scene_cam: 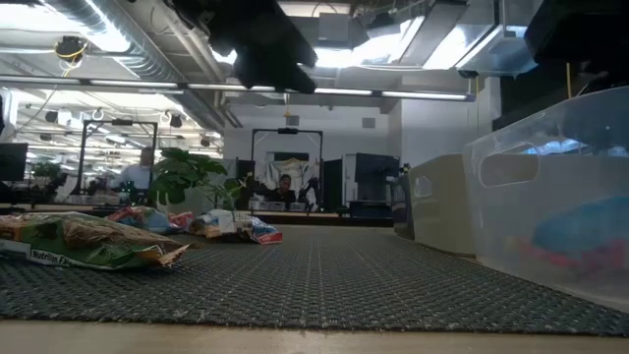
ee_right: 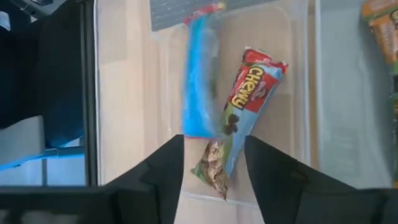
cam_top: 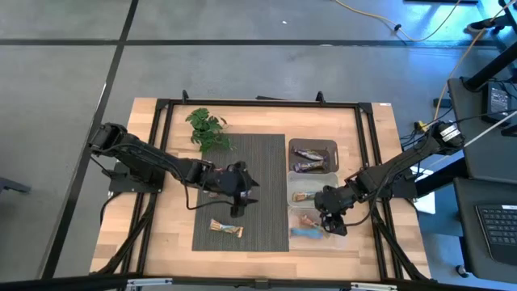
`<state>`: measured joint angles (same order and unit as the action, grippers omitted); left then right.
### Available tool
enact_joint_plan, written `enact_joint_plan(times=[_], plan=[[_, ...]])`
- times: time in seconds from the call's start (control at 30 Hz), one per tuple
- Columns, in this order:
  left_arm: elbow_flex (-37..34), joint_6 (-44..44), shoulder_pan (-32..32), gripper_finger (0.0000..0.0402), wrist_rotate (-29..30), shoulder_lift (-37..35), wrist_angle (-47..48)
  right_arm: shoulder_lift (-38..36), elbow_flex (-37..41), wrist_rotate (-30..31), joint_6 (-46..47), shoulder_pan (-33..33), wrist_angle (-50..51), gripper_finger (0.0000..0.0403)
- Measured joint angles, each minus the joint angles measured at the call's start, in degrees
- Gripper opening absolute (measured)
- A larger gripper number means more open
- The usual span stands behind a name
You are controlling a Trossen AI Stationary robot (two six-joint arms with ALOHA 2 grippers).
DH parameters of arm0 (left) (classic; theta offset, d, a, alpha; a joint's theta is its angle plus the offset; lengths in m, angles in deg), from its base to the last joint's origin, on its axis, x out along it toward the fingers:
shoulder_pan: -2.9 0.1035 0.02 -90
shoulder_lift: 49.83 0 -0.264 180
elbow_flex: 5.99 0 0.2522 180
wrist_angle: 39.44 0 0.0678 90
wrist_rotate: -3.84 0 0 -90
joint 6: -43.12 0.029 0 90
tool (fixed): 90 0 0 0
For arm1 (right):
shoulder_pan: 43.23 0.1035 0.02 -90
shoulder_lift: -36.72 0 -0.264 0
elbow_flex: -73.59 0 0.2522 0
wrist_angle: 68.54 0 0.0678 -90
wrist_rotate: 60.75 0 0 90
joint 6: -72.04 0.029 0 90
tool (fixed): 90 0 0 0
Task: Pick and place Granola Bars by type
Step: Put the yellow granola bar into the gray bin
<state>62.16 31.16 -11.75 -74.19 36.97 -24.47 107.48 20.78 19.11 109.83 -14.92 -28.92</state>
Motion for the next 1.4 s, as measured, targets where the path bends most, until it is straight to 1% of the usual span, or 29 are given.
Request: enact_joint_plan(times=[0.07,0.13,0.27,0.33,0.4,0.5,0.6,0.83,1.0,1.13,1.3,1.4], plan=[[0.00,1.12,0.02,0.0267,-4.13,0.00,-0.39,0.00,0.00,0.52,-0.62,0.00,0.03,0.0183],[-0.02,1.01,0.02,0.0275,-9.95,0.00,-0.15,0.00,0.00,0.72,-0.69,-0.01,0.04,0.0187],[-0.02,-3.06,0.00,0.0282,-21.71,0.00,0.38,0.00,0.00,0.72,-1.23,0.00,0.07,0.0188],[-0.02,-4.72,-0.30,0.0283,-25.04,0.00,0.43,0.00,0.00,0.81,-2.82,0.00,0.07,0.0188],[-0.02,-5.31,-0.89,0.0281,-25.80,0.00,0.53,0.00,0.00,1.68,-4.39,0.00,0.09,0.0188],[-0.02,-4.36,-2.38,0.0281,-25.10,0.37,1.00,0.00,0.00,3.55,-5.38,-0.05,0.10,0.0188],[-0.07,-3.53,-4.41,0.0281,-21.87,0.69,3.37,0.00,0.00,4.56,-5.17,-0.09,0.14,0.0188],[-0.09,-10.87,-11.73,0.0281,-9.50,1.29,12.71,0.00,0.00,4.55,-5.25,-0.22,0.01,0.0188],[-0.08,-14.39,-16.50,0.0281,-4.62,2.75,14.49,0.00,0.00,4.88,-5.21,-0.37,-0.09,0.0188],[-0.02,-14.55,-18.76,0.0281,-2.33,5.40,14.48,0.00,0.00,5.34,-5.07,-0.37,-0.54,0.0188],[-0.04,-19.10,-19.10,0.0281,-2.98,10.17,14.47,0.00,0.00,5.27,-5.01,-0.39,-1.56,0.0188],[-0.04,-19.30,-19.09,0.0281,-2.97,12.32,14.52,0.00,0.00,5.41,-5.04,-0.39,-1.84,0.0188]])
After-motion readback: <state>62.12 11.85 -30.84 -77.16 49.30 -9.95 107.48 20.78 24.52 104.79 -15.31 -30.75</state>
